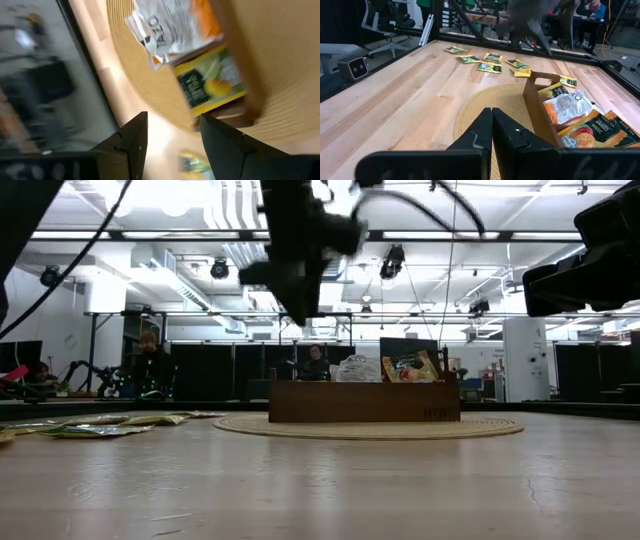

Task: Pick & Place Tea
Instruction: Put the yellow tea bag into the left section of the wooden organizer

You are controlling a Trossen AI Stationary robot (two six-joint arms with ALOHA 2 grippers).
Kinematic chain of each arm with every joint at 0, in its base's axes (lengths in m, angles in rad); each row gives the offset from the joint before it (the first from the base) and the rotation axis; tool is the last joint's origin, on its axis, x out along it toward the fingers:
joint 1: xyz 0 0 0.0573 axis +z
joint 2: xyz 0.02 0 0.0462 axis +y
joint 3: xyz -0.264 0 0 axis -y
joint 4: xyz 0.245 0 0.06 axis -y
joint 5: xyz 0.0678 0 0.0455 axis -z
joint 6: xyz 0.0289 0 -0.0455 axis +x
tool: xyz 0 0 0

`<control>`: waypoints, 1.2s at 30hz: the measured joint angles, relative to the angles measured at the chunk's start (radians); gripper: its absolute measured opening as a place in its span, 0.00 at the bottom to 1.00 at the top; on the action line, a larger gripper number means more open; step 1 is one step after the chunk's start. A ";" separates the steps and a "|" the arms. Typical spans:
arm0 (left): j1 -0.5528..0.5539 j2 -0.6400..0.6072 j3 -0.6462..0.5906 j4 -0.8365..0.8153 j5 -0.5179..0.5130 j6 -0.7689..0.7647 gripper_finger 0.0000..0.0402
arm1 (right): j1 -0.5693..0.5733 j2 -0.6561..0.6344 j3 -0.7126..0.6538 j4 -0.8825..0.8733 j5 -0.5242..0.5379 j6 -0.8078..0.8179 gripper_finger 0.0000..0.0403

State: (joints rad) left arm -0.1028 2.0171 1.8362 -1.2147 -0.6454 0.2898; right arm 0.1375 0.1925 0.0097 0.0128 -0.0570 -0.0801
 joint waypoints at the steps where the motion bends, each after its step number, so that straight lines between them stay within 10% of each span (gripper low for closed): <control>1: 0.007 -0.025 -0.001 0.008 0.043 -0.034 0.43 | 0.000 0.000 0.000 0.000 0.000 0.000 0.02; 13: 0.006 -0.333 -0.084 0.050 0.244 -0.384 0.43 | 0.000 -0.001 0.000 0.000 0.002 0.001 0.02; 36: -0.315 -0.898 -0.820 0.276 0.367 -1.082 0.43 | 0.000 0.000 0.000 -0.001 0.007 -0.001 0.02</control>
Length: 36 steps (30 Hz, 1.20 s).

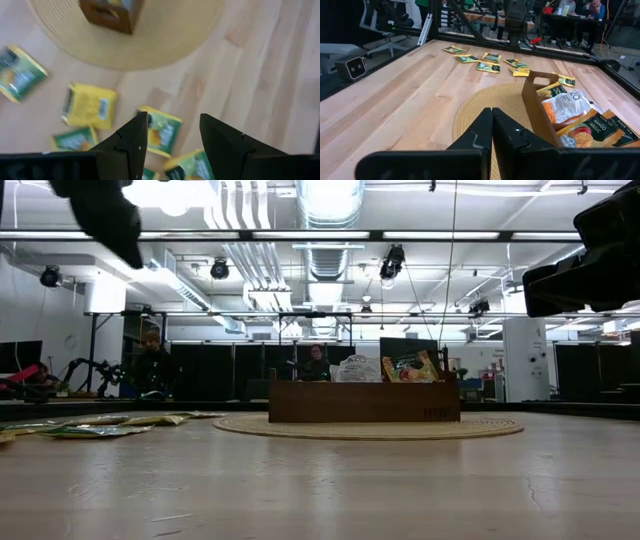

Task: Pick & Place Tea
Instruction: Put the yellow tea bag into the left section of the wooden organizer

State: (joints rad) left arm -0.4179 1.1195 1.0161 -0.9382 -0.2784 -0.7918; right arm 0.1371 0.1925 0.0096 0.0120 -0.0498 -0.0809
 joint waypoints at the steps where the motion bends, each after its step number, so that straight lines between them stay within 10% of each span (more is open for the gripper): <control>1: -0.019 0.000 -0.011 0.004 0.002 -0.031 0.43 | 0.000 0.000 0.000 0.000 0.000 0.001 0.02; 36: -0.598 0.329 -0.072 0.189 0.002 -1.014 0.43 | 0.000 0.000 0.000 0.000 -0.001 0.000 0.02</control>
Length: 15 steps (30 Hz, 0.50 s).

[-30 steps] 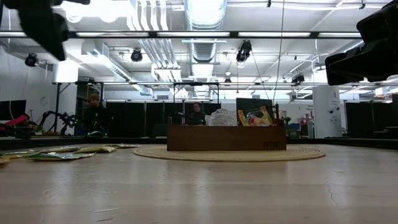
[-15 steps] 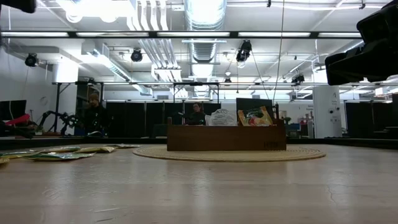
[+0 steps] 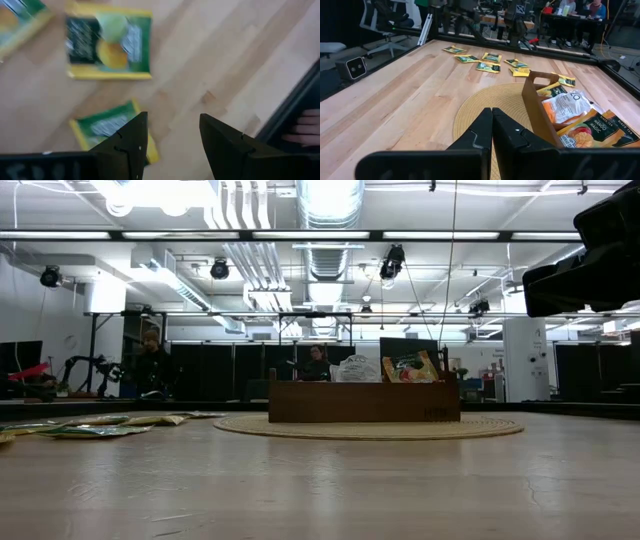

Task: Pick & Place Tea
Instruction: Put the yellow tea bag into the left section of the wooden organizer

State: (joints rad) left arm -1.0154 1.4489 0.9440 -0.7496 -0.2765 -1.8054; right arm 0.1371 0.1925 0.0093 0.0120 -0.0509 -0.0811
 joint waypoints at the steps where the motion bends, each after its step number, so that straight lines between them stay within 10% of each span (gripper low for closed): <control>1: -0.007 0.012 0.000 0.021 0.003 -0.016 0.43 | 0.000 0.000 0.000 0.000 0.000 0.001 0.02; 15: -0.062 0.144 0.105 -0.020 0.059 -0.205 0.42 | 0.000 0.000 0.000 0.000 0.000 0.000 0.02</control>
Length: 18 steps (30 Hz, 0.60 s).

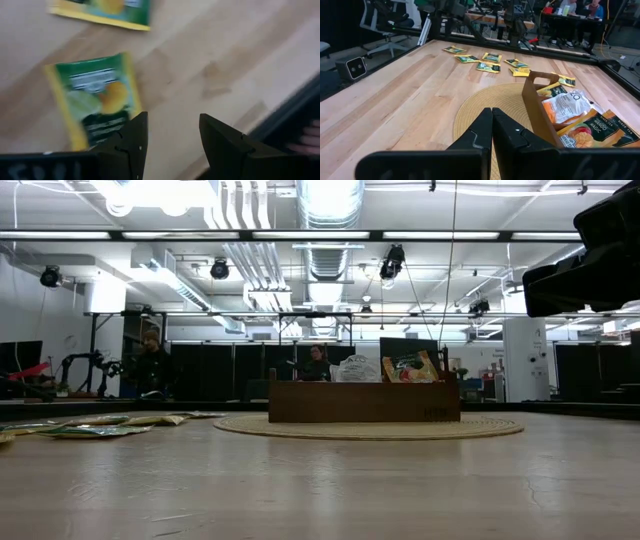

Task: Pick & Place Tea
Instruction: Put the yellow tea bag into the left section of the wooden organizer

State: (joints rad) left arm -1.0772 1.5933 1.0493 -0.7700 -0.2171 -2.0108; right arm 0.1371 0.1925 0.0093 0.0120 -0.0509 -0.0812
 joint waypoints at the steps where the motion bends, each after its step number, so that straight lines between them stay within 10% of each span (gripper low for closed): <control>1: -0.006 0.006 0.013 -0.037 0.004 -0.021 0.42 | 0.000 0.000 0.000 0.000 0.000 0.000 0.02; 18: -0.047 0.098 0.033 -0.155 0.069 -0.163 0.42 | 0.000 0.000 0.000 0.000 0.000 0.002 0.02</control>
State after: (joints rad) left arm -1.1241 1.6914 1.0824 -0.9247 -0.1479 -2.1742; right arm 0.1371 0.1925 0.0093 0.0120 -0.0509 -0.0797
